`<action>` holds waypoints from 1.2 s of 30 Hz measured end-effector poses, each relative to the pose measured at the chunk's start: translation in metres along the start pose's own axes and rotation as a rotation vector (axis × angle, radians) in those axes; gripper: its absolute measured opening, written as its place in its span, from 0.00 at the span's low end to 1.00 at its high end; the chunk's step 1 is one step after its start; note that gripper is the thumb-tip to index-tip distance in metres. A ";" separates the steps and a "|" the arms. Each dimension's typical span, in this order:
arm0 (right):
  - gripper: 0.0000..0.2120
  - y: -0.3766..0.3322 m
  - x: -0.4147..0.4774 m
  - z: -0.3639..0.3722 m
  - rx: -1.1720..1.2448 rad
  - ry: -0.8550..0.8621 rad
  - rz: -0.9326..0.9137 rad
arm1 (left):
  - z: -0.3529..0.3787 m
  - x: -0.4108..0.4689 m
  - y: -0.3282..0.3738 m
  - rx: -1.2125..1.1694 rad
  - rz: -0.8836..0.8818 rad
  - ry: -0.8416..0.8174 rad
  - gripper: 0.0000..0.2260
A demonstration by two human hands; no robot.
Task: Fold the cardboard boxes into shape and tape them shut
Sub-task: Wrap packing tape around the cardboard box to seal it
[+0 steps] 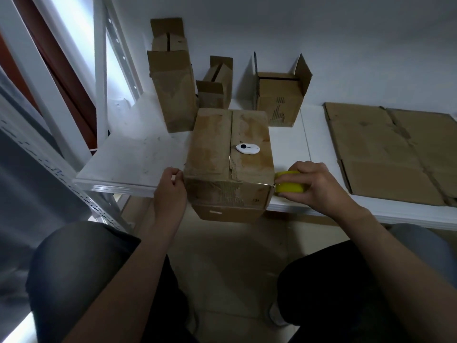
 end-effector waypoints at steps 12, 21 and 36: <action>0.17 0.007 -0.004 0.005 -0.111 0.023 0.020 | -0.006 -0.014 0.025 0.040 0.168 0.297 0.13; 0.18 0.013 -0.007 0.007 -0.096 0.038 -0.004 | 0.102 -0.101 0.074 0.748 0.798 -0.654 0.29; 0.18 0.008 0.000 0.001 -0.039 -0.057 0.009 | 0.058 -0.043 0.057 0.933 0.805 -0.654 0.39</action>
Point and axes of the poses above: each hand's wrist, its own x-axis towards the middle knuckle, its own z-axis out of the palm, y = z × x, the point moved 2 cm from there along x, towards the middle knuckle, and after that the axes turned 12 degrees about -x, right-handed, at the moved point
